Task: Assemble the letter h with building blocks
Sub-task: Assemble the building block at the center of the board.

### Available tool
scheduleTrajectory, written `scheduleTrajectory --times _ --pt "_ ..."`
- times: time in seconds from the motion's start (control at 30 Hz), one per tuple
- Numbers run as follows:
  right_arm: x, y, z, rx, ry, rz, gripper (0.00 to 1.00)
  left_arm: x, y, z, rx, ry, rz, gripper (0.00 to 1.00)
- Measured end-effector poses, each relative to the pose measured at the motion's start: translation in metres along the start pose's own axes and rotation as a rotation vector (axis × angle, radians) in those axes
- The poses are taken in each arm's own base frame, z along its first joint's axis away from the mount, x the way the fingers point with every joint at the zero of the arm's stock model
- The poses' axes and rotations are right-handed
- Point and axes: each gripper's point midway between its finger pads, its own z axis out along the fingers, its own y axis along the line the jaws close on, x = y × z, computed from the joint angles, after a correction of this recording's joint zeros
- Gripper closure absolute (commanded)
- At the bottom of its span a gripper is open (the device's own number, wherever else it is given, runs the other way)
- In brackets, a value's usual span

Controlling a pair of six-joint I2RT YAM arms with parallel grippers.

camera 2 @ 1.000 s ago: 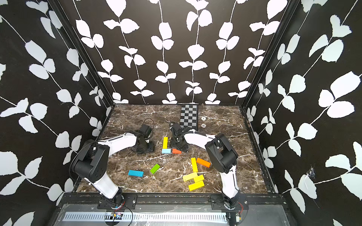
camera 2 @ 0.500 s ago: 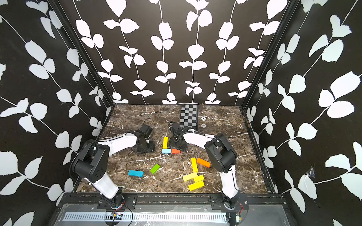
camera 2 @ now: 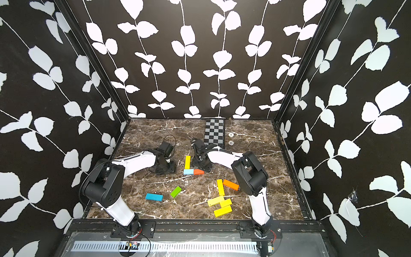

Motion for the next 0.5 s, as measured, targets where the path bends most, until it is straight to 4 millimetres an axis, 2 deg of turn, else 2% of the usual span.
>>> scheduleTrajectory --times 0.2,0.5 --pt "0.0027 -0.0075 -0.0026 0.018 -0.010 0.023 0.24 0.0001 -0.0004 0.0001 0.000 -0.001 0.002 0.27" --pt "0.0072 -0.0068 -0.0034 0.014 -0.012 0.040 0.24 0.0006 -0.0009 0.0009 -0.005 -0.001 0.006 0.27"
